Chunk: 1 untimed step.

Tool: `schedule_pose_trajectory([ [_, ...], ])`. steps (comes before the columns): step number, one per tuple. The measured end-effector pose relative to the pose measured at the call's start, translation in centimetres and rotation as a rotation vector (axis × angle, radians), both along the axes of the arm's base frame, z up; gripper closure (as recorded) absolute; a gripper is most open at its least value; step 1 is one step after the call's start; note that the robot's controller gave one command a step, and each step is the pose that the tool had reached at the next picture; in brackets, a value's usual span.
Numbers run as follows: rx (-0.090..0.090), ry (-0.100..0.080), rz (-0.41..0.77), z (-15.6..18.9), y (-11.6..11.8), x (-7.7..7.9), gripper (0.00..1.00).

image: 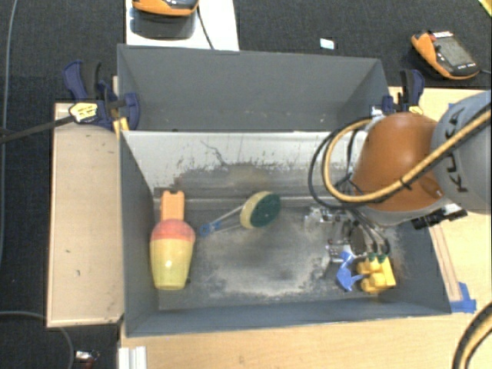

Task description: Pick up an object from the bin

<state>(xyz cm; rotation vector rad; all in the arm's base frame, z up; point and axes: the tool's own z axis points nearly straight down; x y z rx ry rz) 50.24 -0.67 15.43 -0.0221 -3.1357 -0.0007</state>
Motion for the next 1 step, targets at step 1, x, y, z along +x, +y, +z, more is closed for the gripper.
schedule_pose_trajectory([
  [1, 0.000, -0.008, 0.000, 0.42, -0.01, 0.19, 0.00],
])
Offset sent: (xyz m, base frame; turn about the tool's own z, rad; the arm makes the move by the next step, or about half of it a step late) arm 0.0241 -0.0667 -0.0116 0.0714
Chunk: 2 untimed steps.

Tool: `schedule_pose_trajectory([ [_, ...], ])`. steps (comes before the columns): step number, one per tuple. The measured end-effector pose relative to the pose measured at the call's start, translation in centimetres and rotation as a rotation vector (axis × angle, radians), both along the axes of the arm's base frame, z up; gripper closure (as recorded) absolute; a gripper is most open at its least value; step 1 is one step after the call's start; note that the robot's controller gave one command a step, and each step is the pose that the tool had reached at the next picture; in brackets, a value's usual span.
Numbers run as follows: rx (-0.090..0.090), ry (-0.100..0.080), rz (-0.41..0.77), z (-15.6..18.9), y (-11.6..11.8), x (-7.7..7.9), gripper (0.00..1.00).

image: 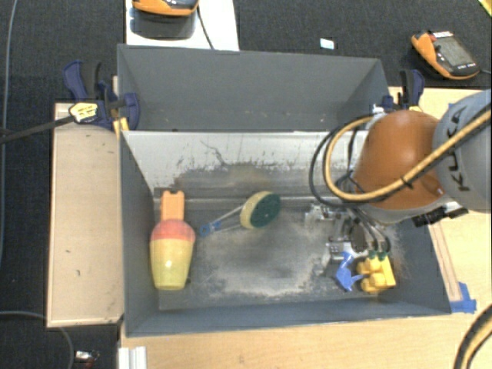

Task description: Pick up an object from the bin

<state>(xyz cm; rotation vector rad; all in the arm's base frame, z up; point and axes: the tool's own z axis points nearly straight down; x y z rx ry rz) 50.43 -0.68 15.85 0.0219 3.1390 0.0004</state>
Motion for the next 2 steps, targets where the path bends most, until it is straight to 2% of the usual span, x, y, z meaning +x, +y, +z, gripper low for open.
schedule_pose_trajectory([
  [1, 0.000, -0.002, -0.059, -1.3, -5.7, 2.0, 0.00],
  [2, 0.001, -0.003, -0.010, -1.0, -7.2, 0.7, 0.00],
])
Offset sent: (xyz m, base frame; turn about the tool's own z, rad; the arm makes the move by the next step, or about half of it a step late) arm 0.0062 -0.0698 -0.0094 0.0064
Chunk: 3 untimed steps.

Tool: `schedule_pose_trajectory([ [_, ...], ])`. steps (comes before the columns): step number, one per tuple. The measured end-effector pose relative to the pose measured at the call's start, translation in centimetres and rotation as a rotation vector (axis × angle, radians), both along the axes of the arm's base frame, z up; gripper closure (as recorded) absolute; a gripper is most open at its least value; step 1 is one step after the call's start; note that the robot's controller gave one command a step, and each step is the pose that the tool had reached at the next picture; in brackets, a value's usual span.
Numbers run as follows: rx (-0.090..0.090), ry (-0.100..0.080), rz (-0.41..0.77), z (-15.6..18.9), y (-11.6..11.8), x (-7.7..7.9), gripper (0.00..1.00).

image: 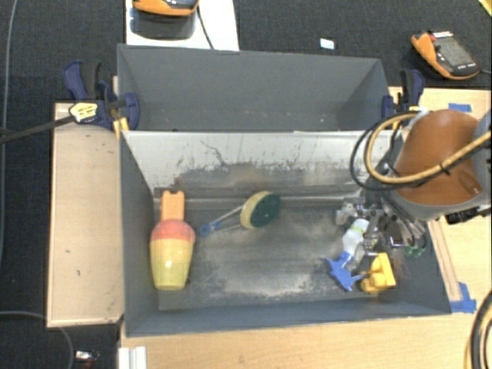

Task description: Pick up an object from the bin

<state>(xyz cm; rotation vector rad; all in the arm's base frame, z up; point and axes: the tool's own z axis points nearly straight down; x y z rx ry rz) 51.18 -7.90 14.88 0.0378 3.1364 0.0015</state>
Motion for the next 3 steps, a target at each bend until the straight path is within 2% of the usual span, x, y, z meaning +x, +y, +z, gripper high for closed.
schedule_pose_trajectory([
  [1, 0.002, -0.003, -0.193, -2.72, -4.15, 0.48, 1.00],
  [2, 0.002, -0.003, -0.193, -2.72, -4.15, 0.48, 1.00],
  [3, 0.000, -0.004, -0.126, -2.95, -3.90, 0.68, 1.00],
])
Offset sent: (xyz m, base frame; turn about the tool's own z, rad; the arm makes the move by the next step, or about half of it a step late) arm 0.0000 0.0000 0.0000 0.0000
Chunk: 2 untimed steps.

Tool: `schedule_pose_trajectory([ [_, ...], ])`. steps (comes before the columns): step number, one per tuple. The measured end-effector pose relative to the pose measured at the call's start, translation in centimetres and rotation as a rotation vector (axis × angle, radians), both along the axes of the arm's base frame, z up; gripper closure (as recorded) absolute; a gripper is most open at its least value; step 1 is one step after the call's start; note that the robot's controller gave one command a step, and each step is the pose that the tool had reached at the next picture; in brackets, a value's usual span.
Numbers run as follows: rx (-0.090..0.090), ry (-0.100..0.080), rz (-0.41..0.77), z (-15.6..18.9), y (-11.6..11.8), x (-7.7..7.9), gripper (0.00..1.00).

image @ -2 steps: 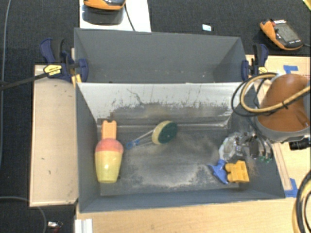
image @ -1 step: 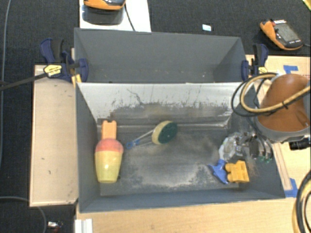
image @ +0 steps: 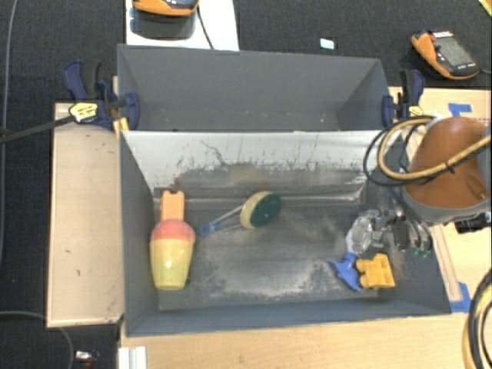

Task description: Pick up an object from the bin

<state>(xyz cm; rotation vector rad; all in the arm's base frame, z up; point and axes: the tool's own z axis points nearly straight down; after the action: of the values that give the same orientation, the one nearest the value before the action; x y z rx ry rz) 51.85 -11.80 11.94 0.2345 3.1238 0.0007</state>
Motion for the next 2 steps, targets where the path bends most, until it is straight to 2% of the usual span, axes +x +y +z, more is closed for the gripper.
schedule_pose_trajectory([
  [1, -0.001, -0.003, 0.120, 0.1, 1.3, 4.8, 0.00],
  [2, 0.001, -0.002, 0.056, 0.1, 1.9, 6.2, 0.00],
])
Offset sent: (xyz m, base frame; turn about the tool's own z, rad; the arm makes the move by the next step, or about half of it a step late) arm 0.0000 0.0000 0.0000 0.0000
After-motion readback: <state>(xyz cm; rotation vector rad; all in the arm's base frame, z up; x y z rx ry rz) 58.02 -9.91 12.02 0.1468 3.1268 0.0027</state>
